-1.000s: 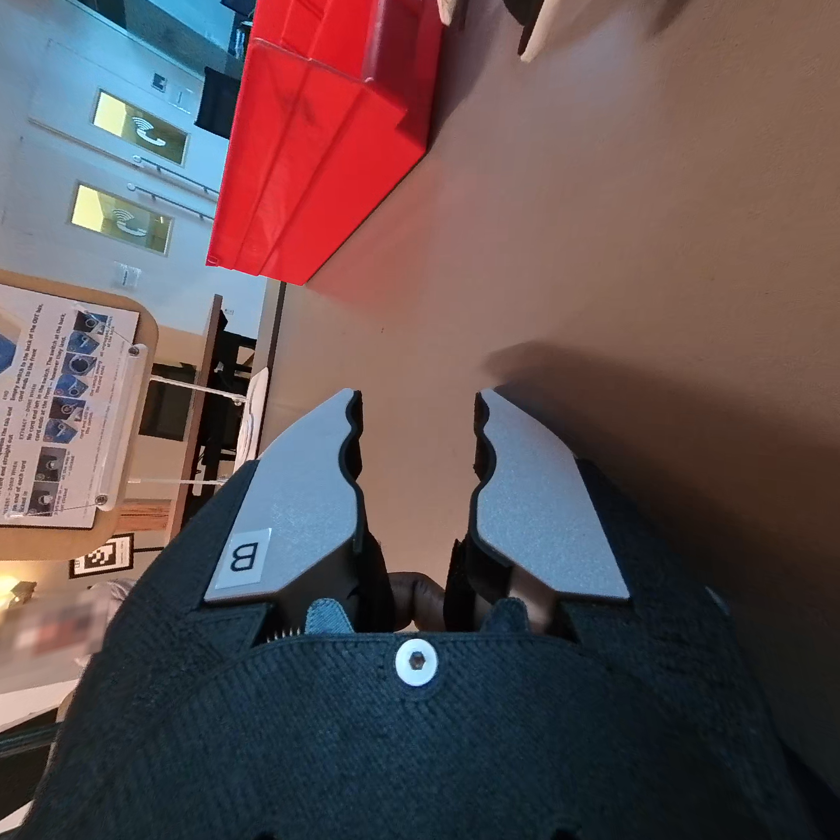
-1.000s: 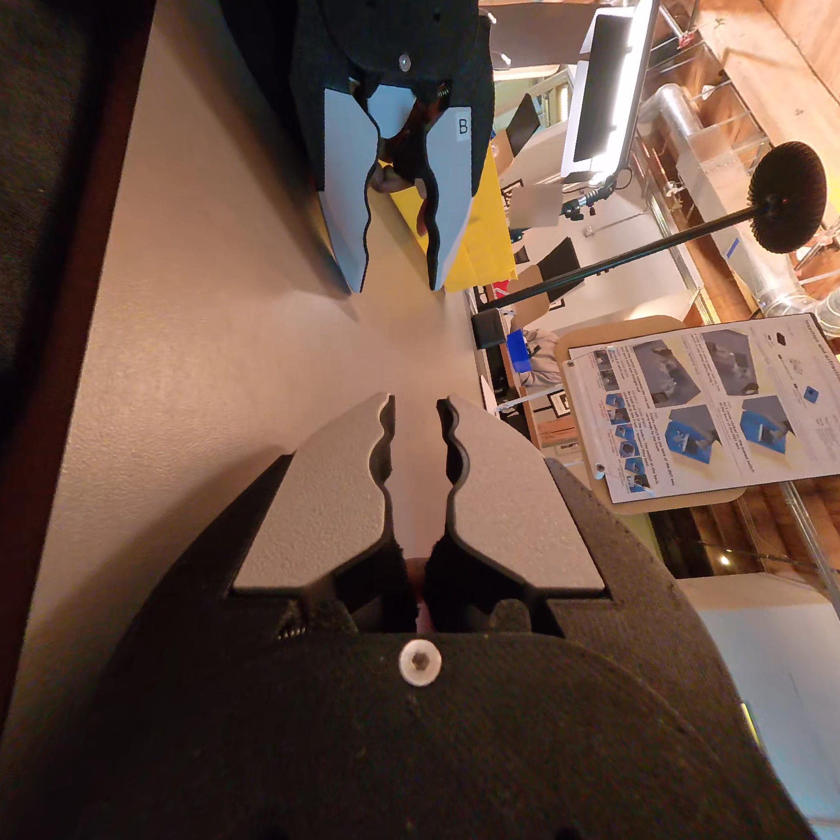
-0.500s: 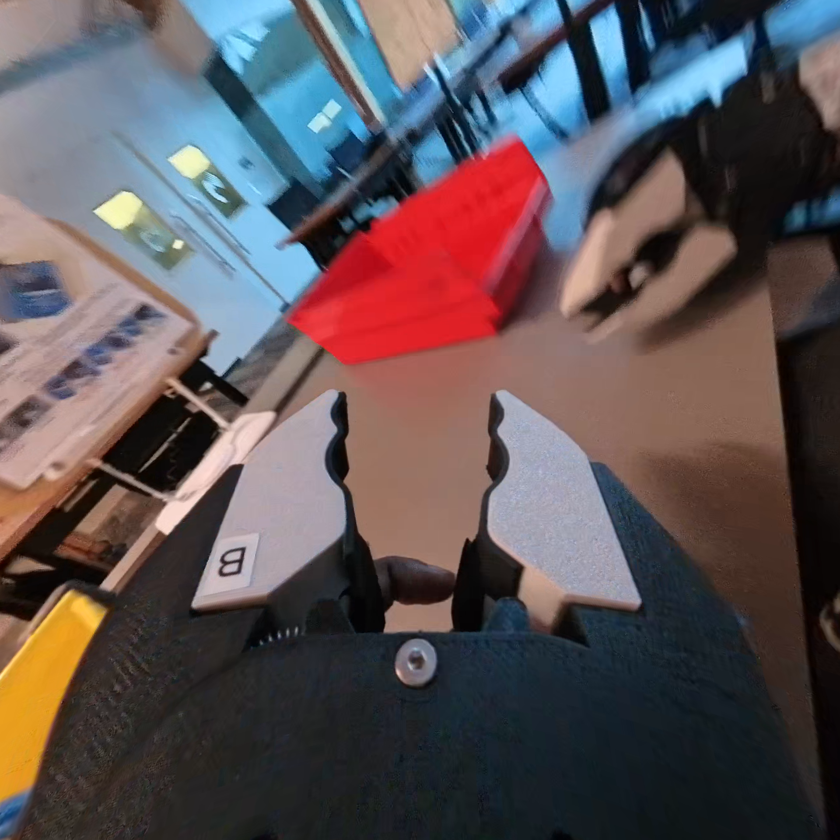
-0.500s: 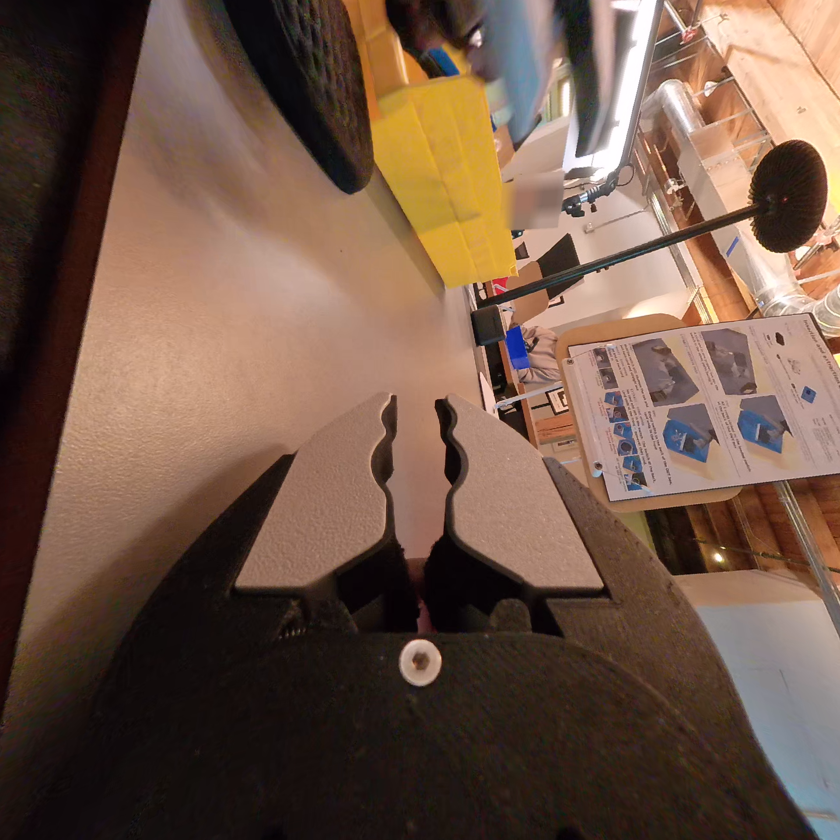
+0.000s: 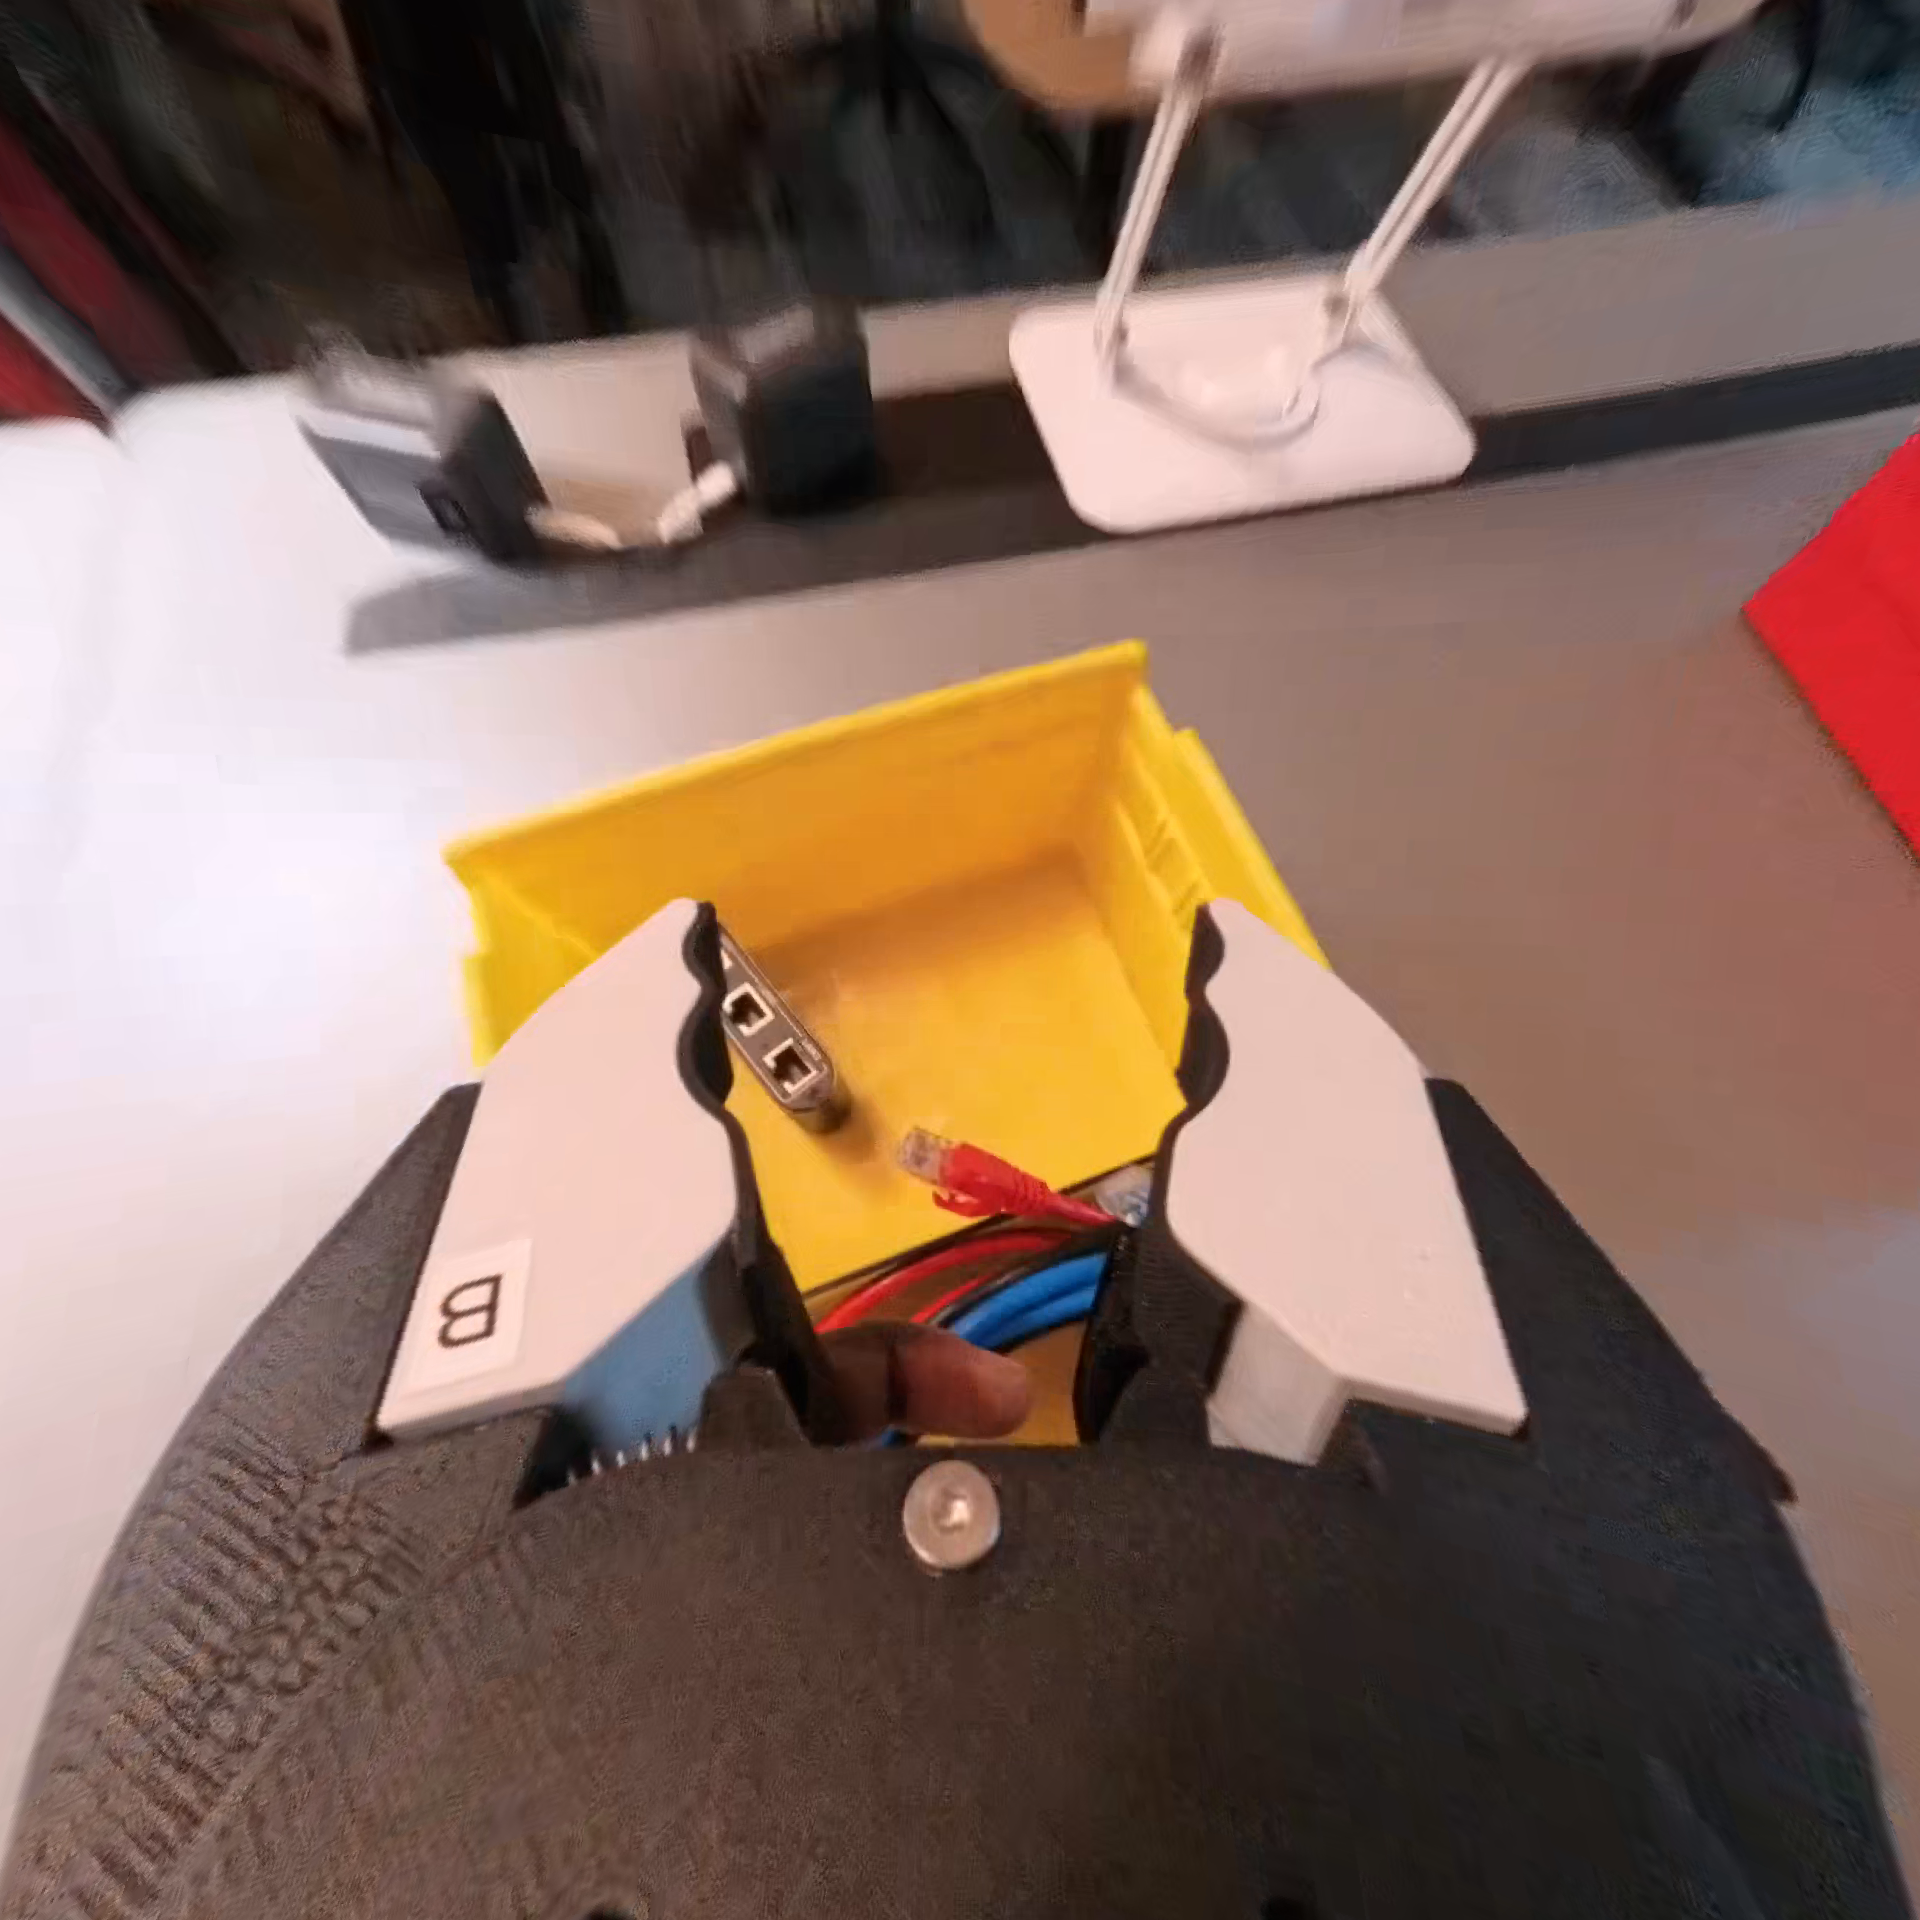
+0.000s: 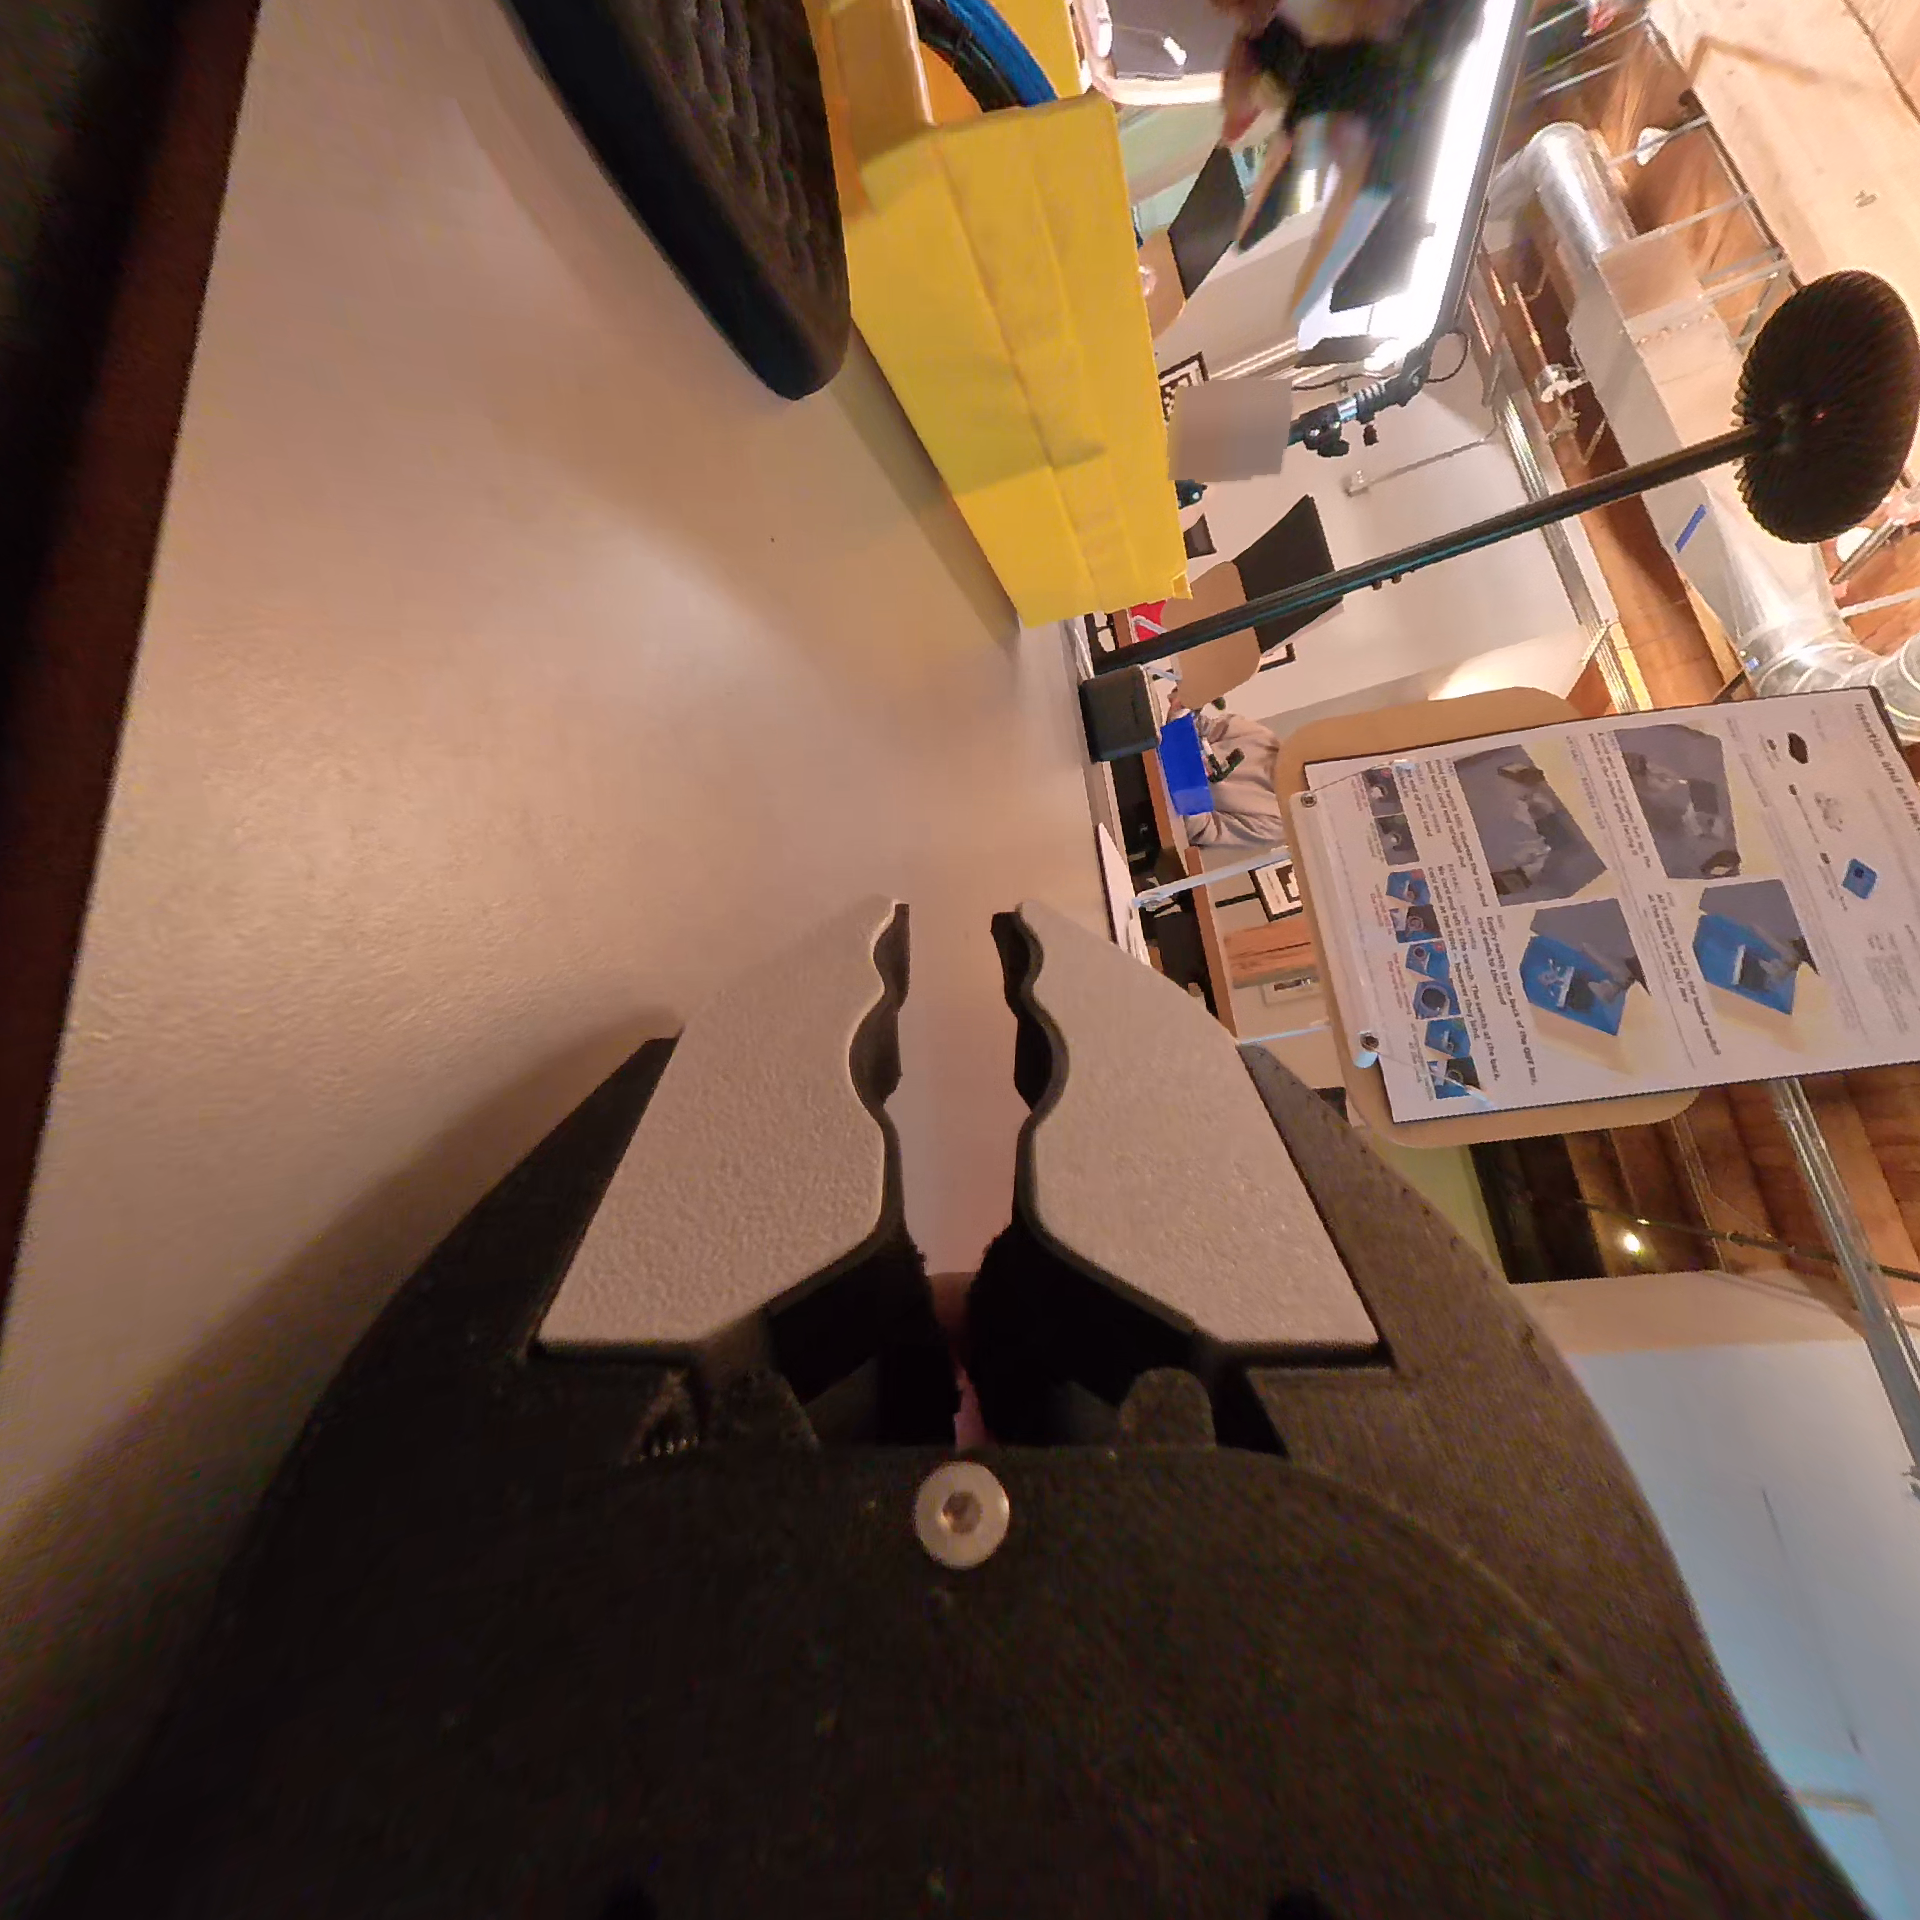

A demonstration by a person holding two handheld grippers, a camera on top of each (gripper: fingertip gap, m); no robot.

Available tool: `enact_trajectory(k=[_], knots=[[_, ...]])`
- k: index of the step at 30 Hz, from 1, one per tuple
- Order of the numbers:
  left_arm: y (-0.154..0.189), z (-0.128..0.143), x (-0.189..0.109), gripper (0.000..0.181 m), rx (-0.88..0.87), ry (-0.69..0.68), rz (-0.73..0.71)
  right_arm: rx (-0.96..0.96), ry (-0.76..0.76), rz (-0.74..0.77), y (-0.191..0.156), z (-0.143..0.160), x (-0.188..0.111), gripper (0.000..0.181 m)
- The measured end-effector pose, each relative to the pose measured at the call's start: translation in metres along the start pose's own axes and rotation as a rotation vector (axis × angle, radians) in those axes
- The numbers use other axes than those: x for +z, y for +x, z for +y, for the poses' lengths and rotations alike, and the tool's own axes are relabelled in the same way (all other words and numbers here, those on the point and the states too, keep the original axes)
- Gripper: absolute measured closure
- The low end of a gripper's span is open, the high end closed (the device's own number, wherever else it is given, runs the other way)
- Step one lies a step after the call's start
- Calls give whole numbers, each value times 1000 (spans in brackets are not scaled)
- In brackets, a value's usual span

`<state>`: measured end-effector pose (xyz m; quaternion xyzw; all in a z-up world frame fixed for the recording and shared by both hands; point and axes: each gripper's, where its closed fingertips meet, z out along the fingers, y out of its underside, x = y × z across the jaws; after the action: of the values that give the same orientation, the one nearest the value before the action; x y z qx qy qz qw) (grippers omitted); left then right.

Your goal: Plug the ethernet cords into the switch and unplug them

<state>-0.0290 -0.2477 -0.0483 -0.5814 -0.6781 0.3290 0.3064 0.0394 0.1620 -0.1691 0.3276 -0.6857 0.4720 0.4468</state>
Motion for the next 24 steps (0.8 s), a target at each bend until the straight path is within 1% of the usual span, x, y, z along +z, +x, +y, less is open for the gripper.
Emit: enact_trajectory(k=[1,2,4,5,7,10,11,12,14,16,19,21,22,24], knots=[[-7,7,15,96,-40,-39,-3,1,2,2,0,0,0,165],[-18,15,27,97,-89,-79,-36,1,3,4,0,0,0,165],[-40,32,43,98,-159,-160,-109,-1,4,7,1,-1,0,165],[-46,38,50,103,-182,-185,-124,-2,5,8,1,-1,-1,165],[-53,53,64,109,-207,-238,-127,-3,6,9,1,-1,-1,166],[-63,83,83,111,-200,-337,-148,-6,7,10,0,-1,-1,166],[-64,90,84,114,-213,-389,-145,-7,7,11,0,-1,-1,167],[-65,88,84,114,-218,-388,-153,-8,7,11,0,-1,-1,167],[-66,85,84,127,-178,-375,-179,-11,7,11,0,-1,-1,167],[-66,93,85,129,-154,-443,-203,-16,7,14,0,-2,-1,168],[-74,101,87,132,-95,-526,-293,-19,6,15,0,-2,-2,168],[-76,104,87,141,-59,-570,-326,-20,5,15,0,-1,-2,168],[-76,106,88,149,-40,-582,-335,-20,5,15,0,-2,-2,169],[-76,105,87,152,-19,-578,-347,-21,5,15,0,-2,-1,169]])
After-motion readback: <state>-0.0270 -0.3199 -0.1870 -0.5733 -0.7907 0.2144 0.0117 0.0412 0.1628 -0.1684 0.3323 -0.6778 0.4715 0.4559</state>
